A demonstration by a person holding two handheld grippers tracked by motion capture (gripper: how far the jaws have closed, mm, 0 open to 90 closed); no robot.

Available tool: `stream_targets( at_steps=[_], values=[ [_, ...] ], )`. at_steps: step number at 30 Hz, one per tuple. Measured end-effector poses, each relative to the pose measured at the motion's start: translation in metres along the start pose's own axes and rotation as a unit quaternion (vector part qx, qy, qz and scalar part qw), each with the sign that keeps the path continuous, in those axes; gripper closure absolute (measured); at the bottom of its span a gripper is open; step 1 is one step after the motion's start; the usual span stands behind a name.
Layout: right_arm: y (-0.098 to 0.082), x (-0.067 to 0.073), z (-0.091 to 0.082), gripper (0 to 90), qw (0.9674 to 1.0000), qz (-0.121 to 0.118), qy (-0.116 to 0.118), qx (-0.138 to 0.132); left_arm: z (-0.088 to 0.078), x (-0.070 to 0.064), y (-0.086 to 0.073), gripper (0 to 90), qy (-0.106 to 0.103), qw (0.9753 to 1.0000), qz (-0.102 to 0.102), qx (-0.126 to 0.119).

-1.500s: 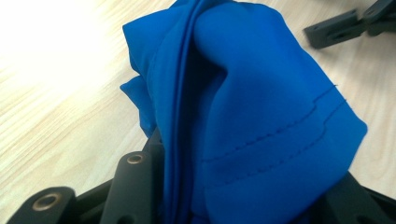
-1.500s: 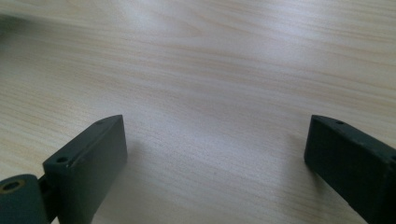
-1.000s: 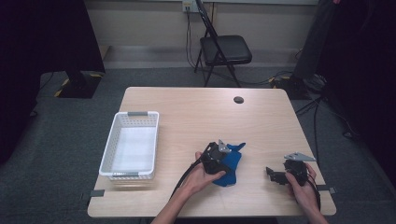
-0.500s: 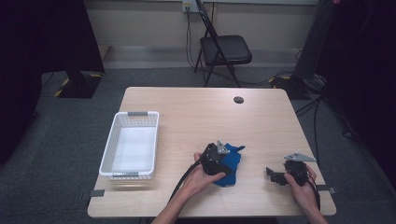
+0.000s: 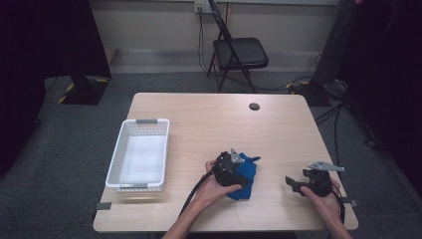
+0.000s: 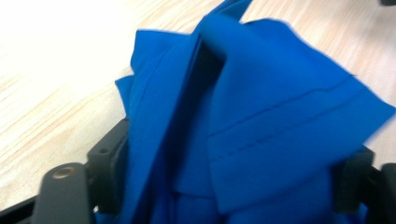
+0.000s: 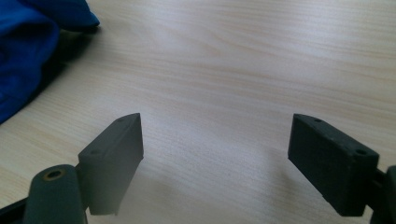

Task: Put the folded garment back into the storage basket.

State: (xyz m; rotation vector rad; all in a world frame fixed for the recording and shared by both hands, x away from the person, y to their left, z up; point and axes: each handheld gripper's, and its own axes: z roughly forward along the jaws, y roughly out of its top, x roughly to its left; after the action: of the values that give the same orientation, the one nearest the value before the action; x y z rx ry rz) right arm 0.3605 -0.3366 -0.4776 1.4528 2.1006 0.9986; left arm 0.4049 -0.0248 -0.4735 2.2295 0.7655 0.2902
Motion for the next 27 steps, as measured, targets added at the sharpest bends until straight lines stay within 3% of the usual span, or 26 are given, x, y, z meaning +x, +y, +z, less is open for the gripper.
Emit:
stream_targets(
  at_steps=[7, 17, 20, 23, 27],
  values=[
    [0.004, 0.005, -0.006, 23.2, 0.9996, -0.009, 0.024, -0.013, -0.013, -0.001, 0.003, 19.8, -0.006, 0.9998, -0.01, -0.018],
    [0.013, 0.017, -0.016, 30.4, 0.9975, -0.033, 0.048, -0.039, -0.036, -0.001, 0.003, 21.1, 0.003, 0.9992, -0.011, -0.038],
    [0.016, 0.022, -0.018, 31.3, 0.9958, -0.047, 0.06, -0.05, -0.045, -0.001, 0.002, 20.6, 0.015, 0.999, -0.013, -0.041],
    [0.025, 0.027, -0.021, 32.7, 0.9939, -0.058, 0.07, -0.062, -0.054, 0.004, 0.001, 21.3, 0.004, 0.9984, -0.025, -0.05],
    [0.041, 0.04, -0.021, 35.9, 0.9899, -0.068, 0.095, -0.08, -0.063, 0.01, -0.002, 20.7, 0.018, 0.9984, -0.023, -0.048]
  ],
)
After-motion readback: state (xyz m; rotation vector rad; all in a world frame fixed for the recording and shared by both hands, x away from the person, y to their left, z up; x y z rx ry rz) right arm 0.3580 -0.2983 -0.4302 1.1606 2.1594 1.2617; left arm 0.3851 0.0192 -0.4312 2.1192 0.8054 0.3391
